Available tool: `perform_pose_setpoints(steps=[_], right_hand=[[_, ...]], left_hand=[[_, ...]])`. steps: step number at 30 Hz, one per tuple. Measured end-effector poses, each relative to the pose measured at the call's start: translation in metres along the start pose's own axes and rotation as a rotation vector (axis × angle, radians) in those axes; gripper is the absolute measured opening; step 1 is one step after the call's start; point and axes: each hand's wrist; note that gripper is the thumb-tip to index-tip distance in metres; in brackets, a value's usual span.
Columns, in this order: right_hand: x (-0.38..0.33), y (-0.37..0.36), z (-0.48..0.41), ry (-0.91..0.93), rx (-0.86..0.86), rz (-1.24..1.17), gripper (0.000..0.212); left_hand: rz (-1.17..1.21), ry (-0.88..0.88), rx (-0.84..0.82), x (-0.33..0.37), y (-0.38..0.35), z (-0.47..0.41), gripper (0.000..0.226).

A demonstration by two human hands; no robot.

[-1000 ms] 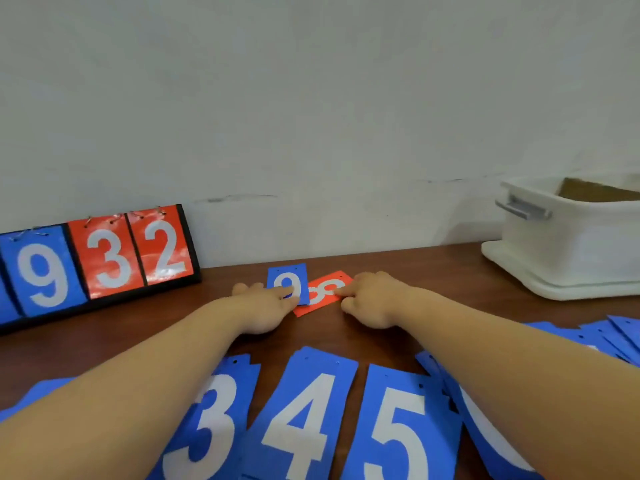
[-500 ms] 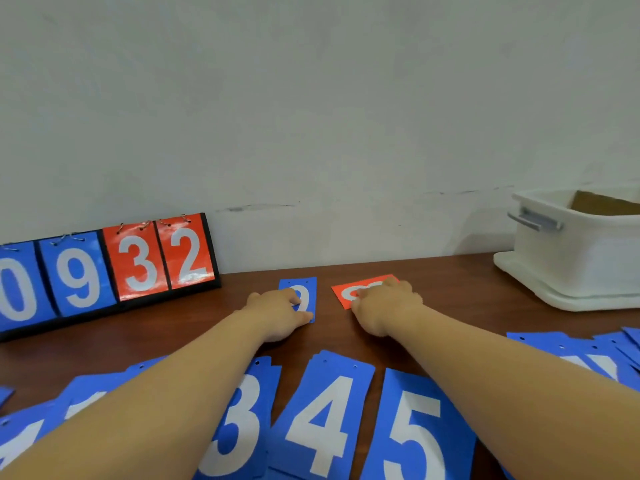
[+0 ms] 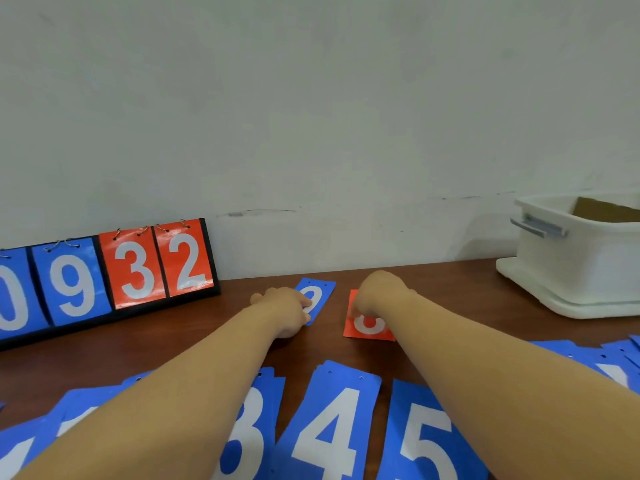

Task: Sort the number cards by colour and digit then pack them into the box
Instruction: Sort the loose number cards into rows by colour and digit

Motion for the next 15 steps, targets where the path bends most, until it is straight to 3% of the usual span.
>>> perform_pose_setpoints(steps=[2, 4, 9, 12, 15], right_hand=[[0.003, 0.003, -0.012, -0.029, -0.022, 0.01, 0.079], [0.007, 0.001, -0.009, -0.058, 0.007, 0.0, 0.085], [0.032, 0.004, 0.01, 0.136, 0.11, -0.114, 0.061], [0.052, 0.019, 0.042, 0.313, 0.257, -0.262, 0.044], [0.092, 0.052, 0.096, 0.438, 0.37, -0.344, 0.041]], left_hand=[[0.069, -0.015, 0.009, 0.0, 0.001, -0.006, 0.049], [0.167, -0.02, 0.04, 0.0, 0.003, -0.008, 0.055], [0.415, 0.02, 0.128, -0.002, 0.002, 0.002, 0.049], [0.552, -0.019, 0.247, 0.004, -0.005, 0.012, 0.031], [0.798, -0.109, 0.364, 0.029, -0.001, 0.036, 0.026]])
Point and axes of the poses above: each hand's wrist, its own z-axis away from the middle knuckle, its own y-axis out of the back of the hand, x = y × z, and after that the axes turned 10 degrees about -x, right-handed
